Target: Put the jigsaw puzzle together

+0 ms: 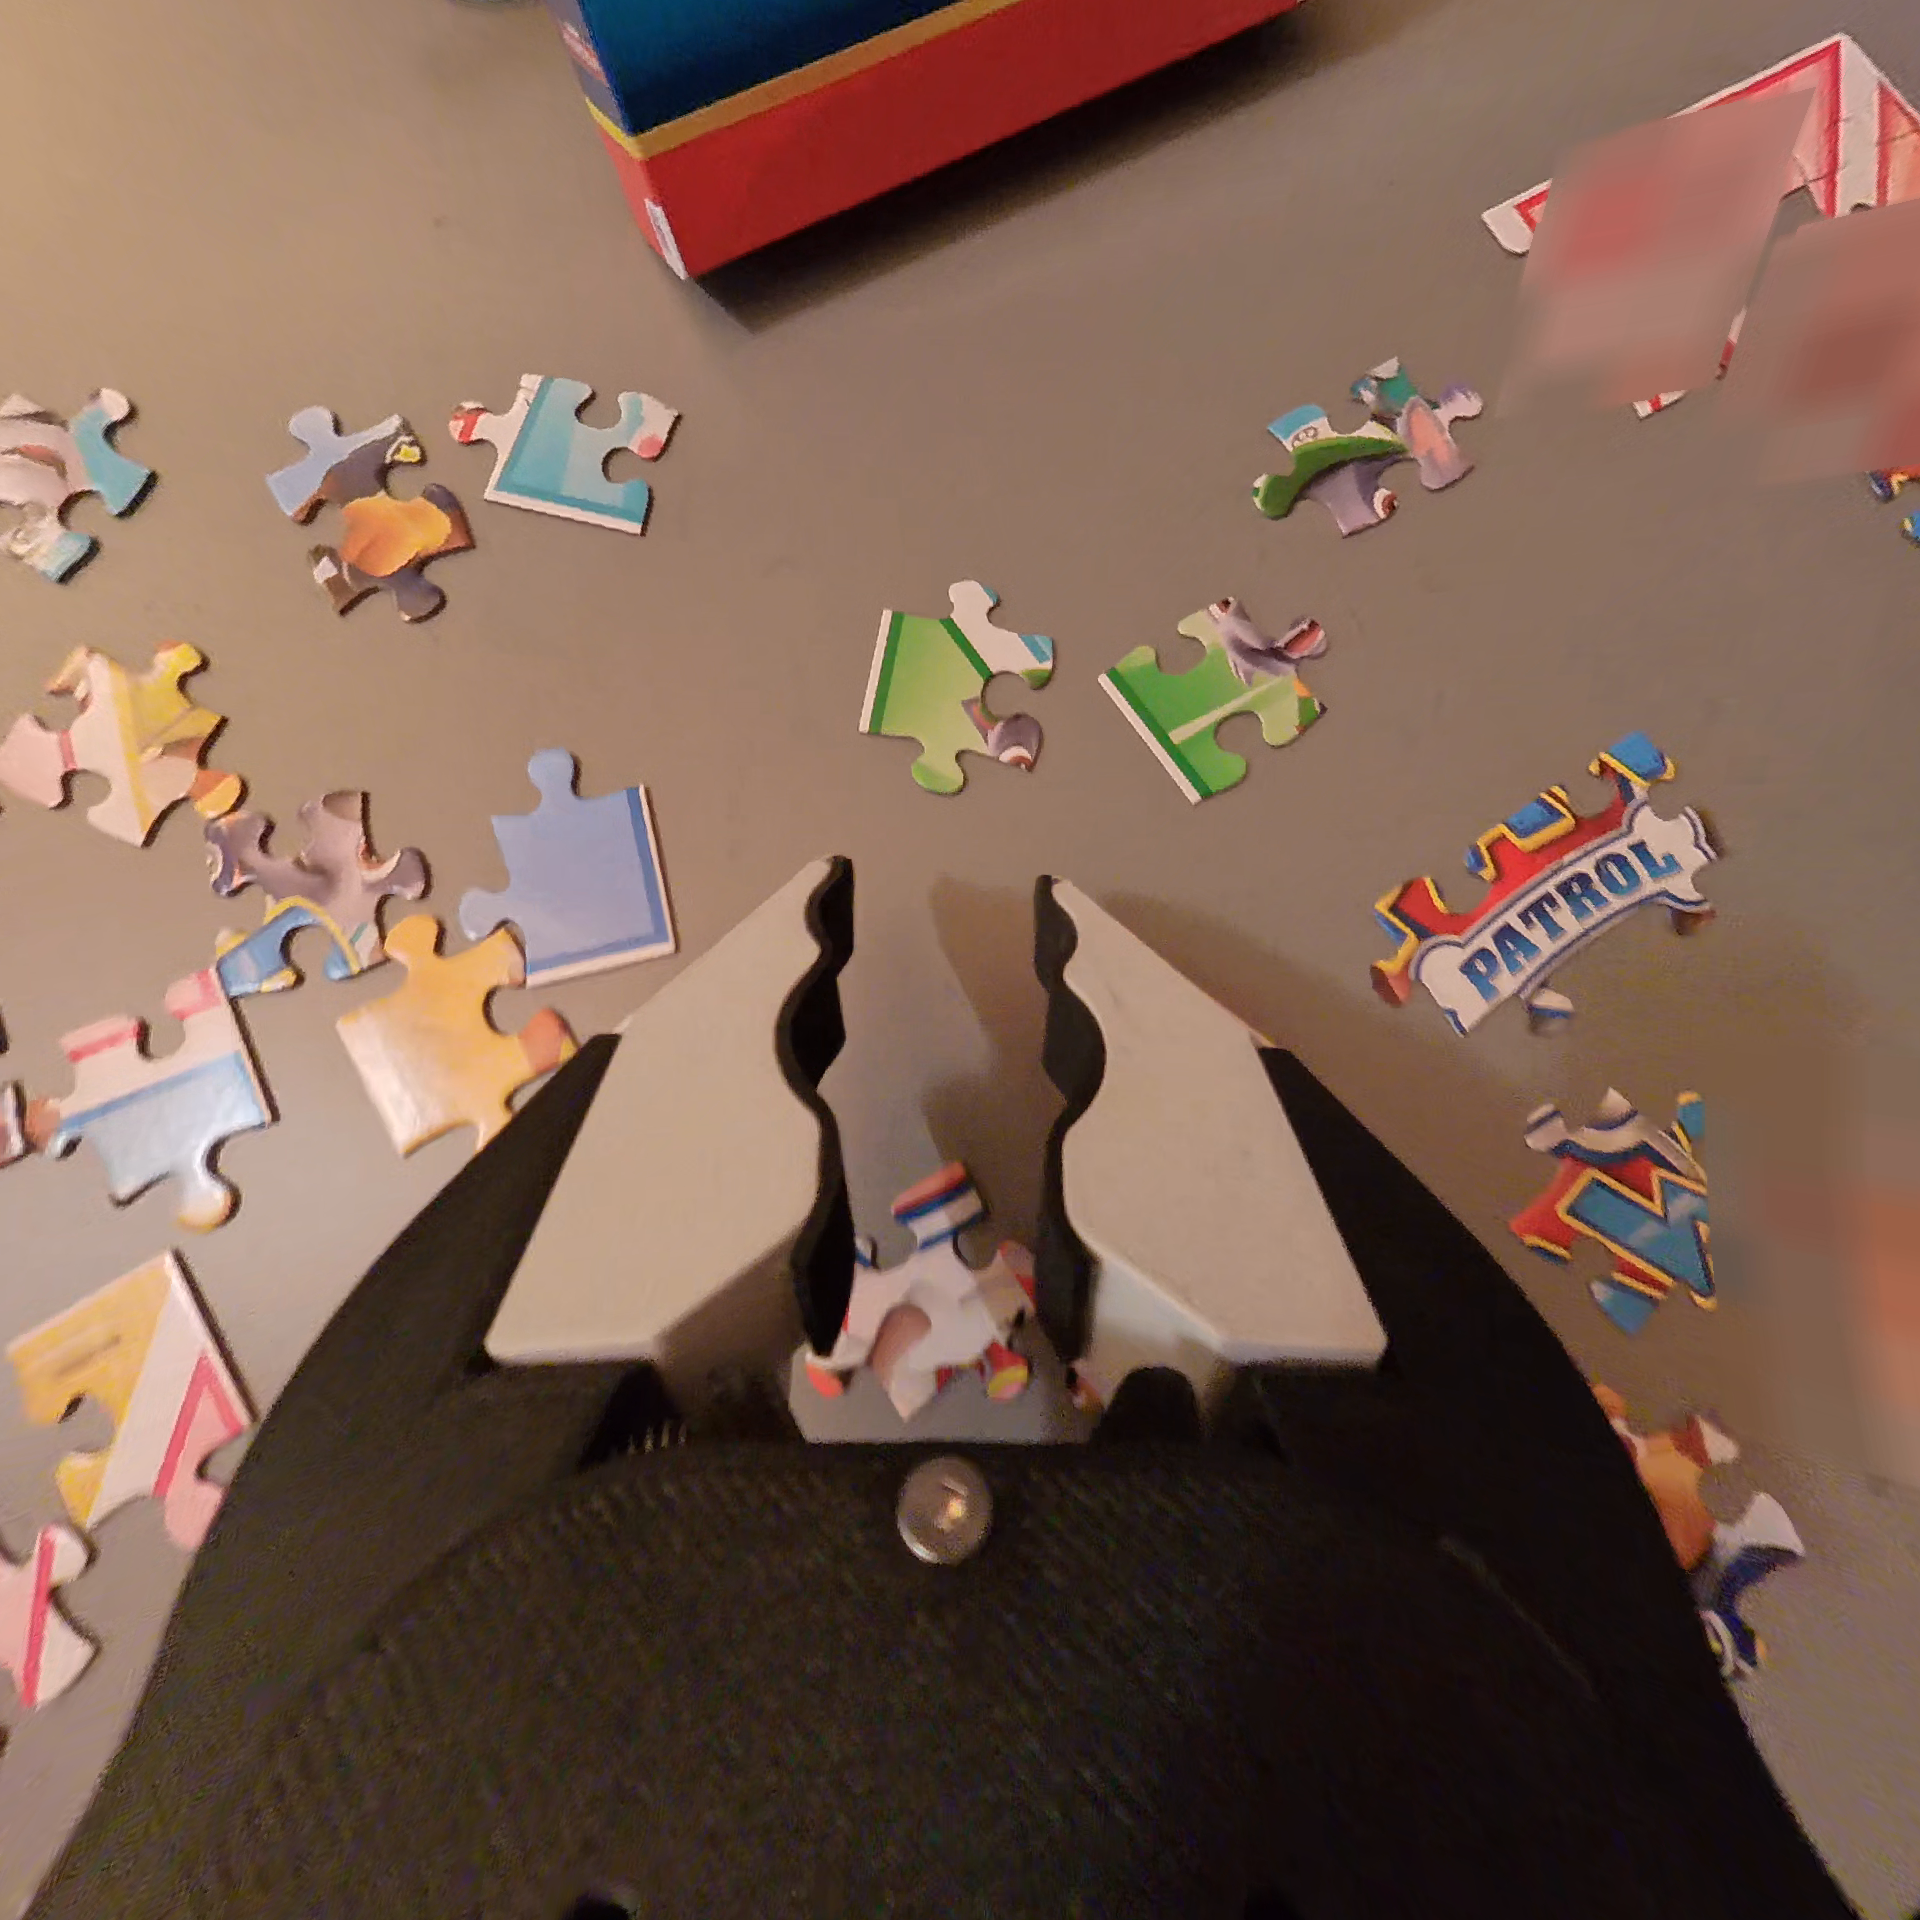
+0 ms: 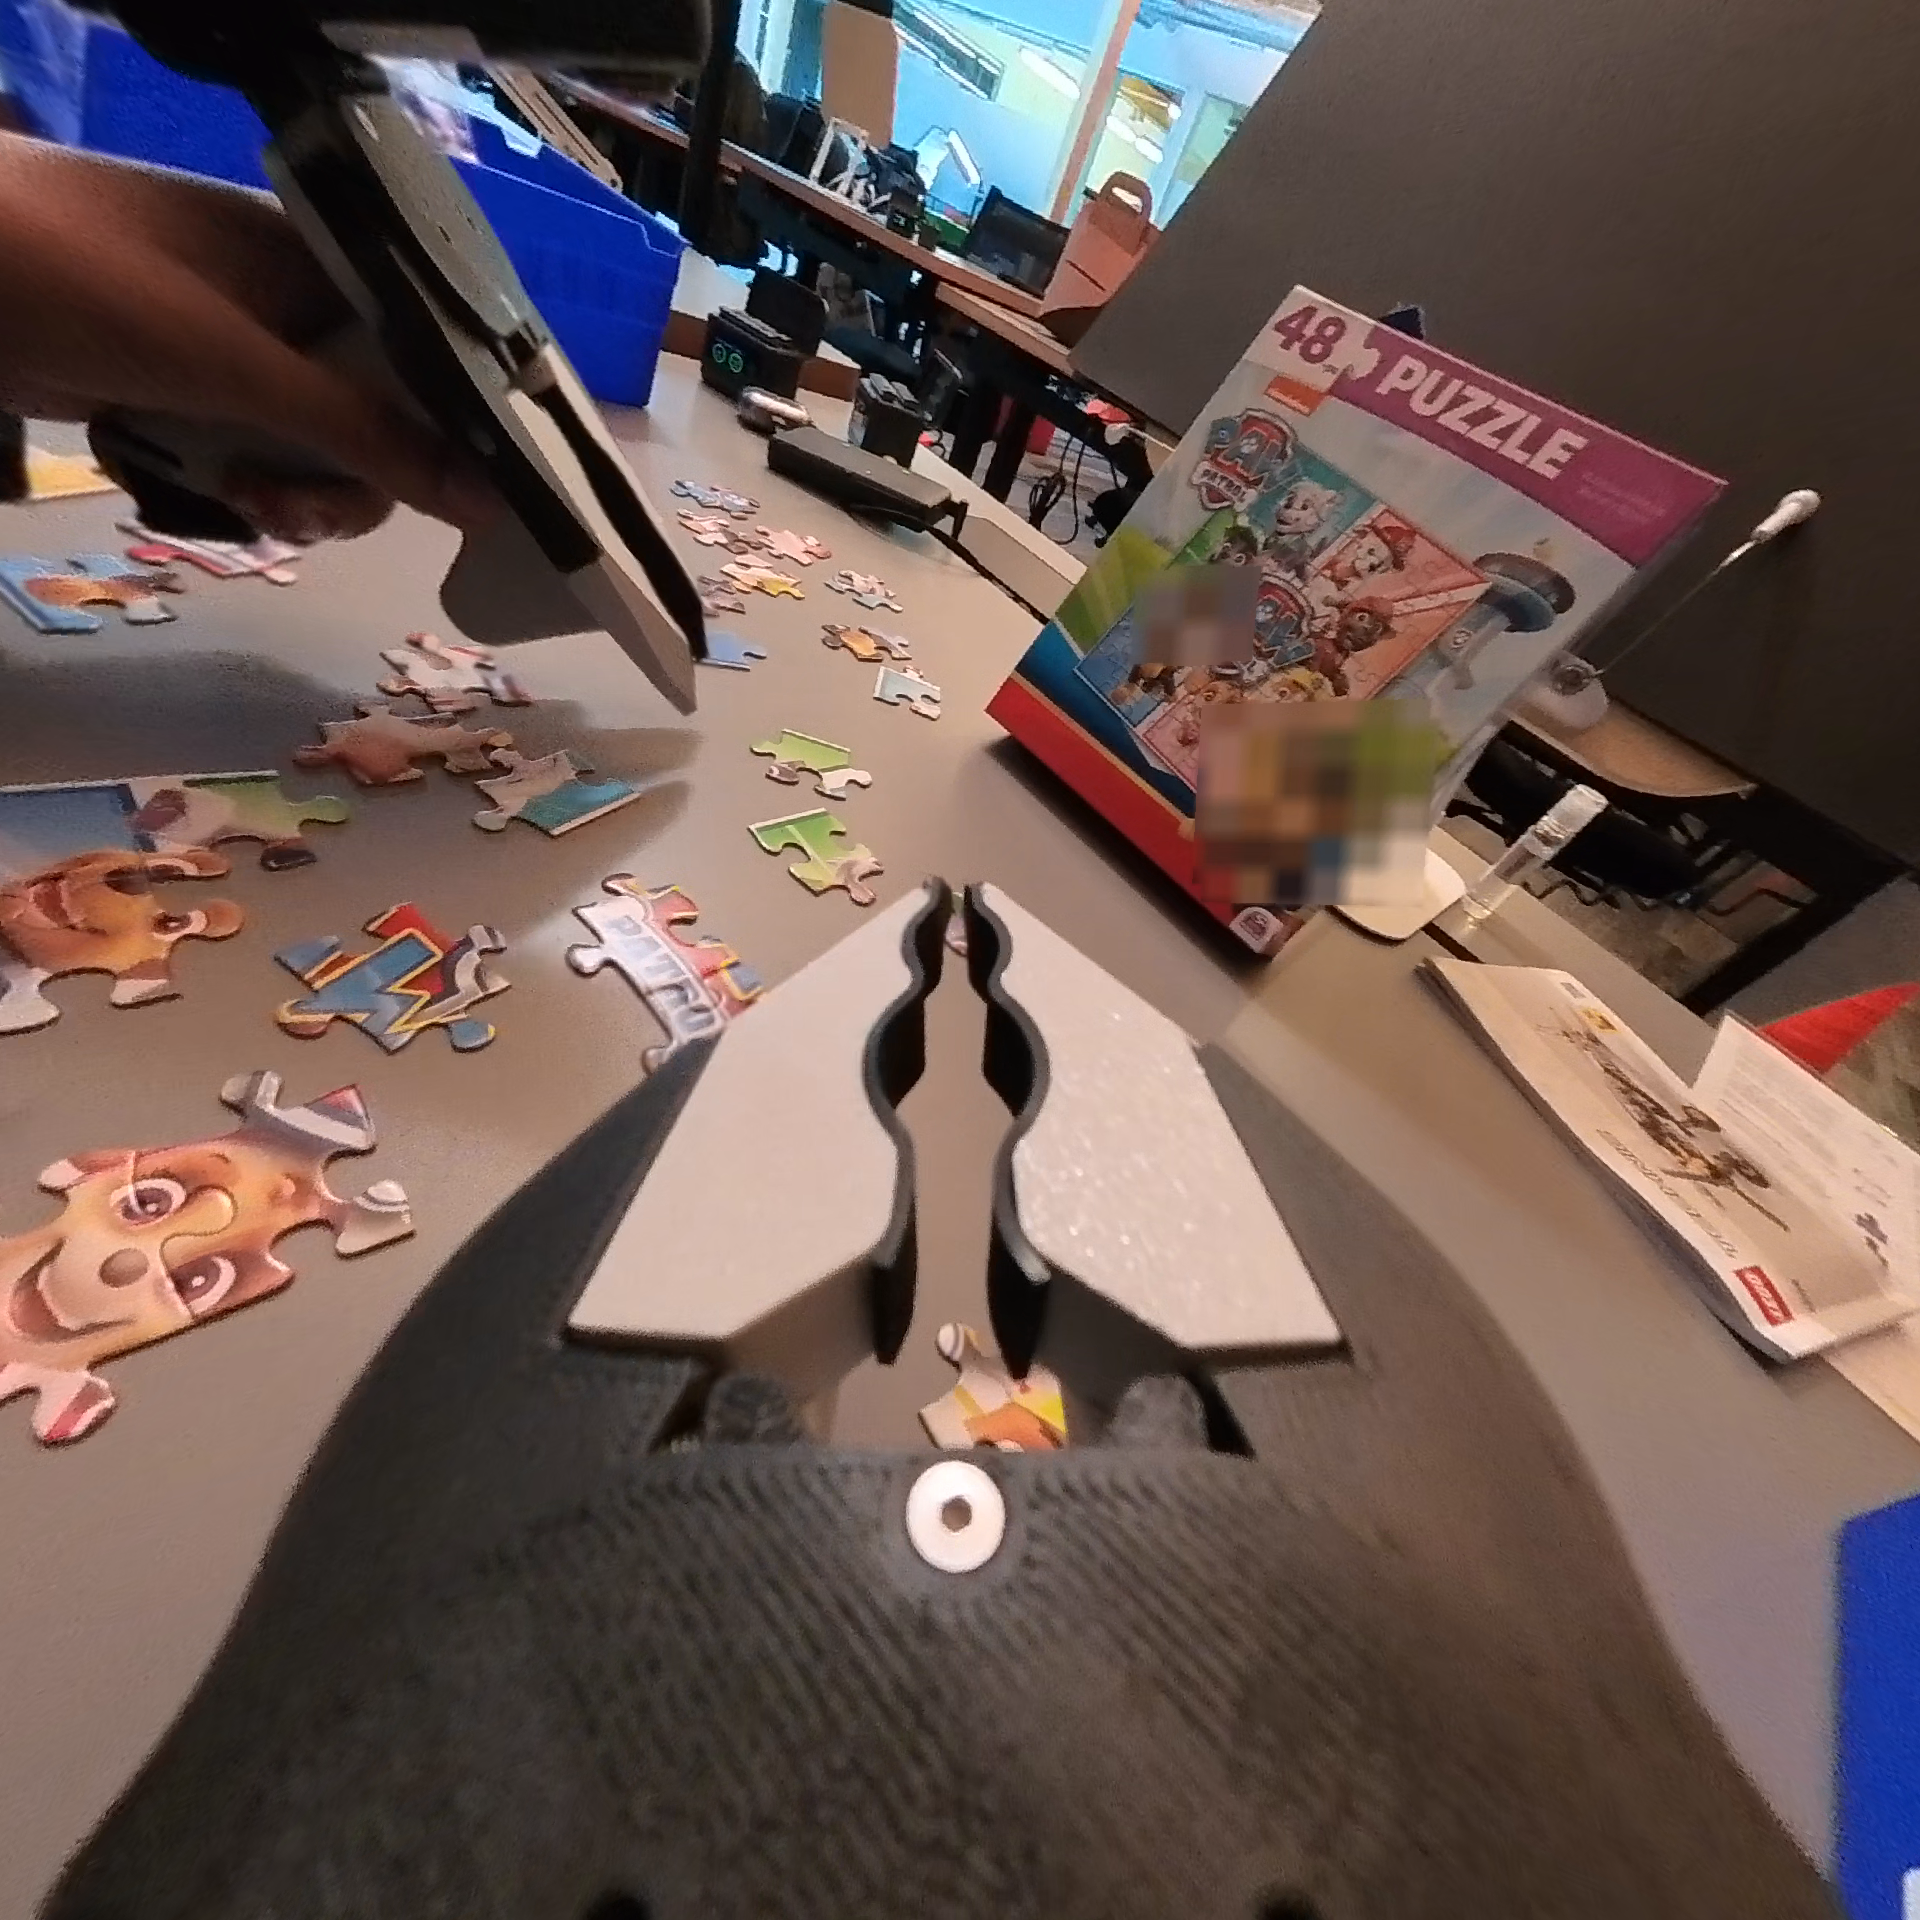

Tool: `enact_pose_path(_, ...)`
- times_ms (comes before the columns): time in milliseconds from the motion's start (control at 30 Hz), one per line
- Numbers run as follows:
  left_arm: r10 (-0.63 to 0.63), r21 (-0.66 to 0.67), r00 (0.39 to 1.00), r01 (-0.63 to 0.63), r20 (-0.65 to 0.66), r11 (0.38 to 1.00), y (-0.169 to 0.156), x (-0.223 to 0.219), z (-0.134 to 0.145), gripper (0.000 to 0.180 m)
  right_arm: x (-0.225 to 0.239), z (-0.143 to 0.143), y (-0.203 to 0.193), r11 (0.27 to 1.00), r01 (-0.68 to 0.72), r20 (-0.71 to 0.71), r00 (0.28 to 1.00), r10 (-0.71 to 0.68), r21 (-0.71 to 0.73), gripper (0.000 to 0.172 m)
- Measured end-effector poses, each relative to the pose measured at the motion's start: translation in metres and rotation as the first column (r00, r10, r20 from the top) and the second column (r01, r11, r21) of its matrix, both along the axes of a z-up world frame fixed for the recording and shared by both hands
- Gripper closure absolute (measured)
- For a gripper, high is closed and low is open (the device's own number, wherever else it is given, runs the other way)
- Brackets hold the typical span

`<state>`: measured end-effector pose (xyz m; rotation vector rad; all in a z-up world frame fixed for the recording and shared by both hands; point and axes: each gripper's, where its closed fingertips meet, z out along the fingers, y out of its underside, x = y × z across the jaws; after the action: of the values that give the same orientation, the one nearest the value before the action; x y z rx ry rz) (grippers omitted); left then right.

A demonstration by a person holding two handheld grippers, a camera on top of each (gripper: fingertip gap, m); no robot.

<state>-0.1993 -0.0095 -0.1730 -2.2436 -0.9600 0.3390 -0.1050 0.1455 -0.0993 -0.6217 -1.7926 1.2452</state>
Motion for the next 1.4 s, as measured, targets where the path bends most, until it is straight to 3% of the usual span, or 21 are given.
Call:
enact_pose_path(200, -0.049, -0.04, 0.999, 0.049, 0.005, 0.998, 0.013, -0.017, -0.014, 0.157, -0.006, -0.003, 0.005, 0.999, 0.045, 0.0, 0.999, -0.045, 0.02, 0.172)
enact_pose_path(367, -0.084, -0.077, 0.996, 0.084, 0.011, 0.993, 0.018, -0.021, -0.02, 0.18, -0.011, -0.004, 0.006, 0.999, 0.047, 0.011, 0.999, -0.047, 0.007, 0.172)
enact_pose_path(1067, -0.116, -0.064, 0.993, 0.117, 0.02, 0.991, 0.022, -0.023, -0.014, 0.18, -0.014, -0.008, 0.007, 0.999, 0.042, 0.028, 0.999, -0.042, 0.007, 0.172)
enact_pose_path(1200, -0.111, -0.059, 0.992, 0.114, 0.062, 0.992, 0.021, -0.021, -0.02, 0.166, -0.014, -0.007, 0.007, 0.999, 0.038, 0.028, 0.999, -0.038, 0.002, 0.172)
enact_pose_path(1400, -0.089, -0.052, 0.995, 0.091, 0.036, 0.994, 0.023, -0.027, -0.019, 0.166, -0.013, -0.006, 0.006, 0.999, 0.035, 0.026, 0.999, -0.035, 0.001, 0.172)
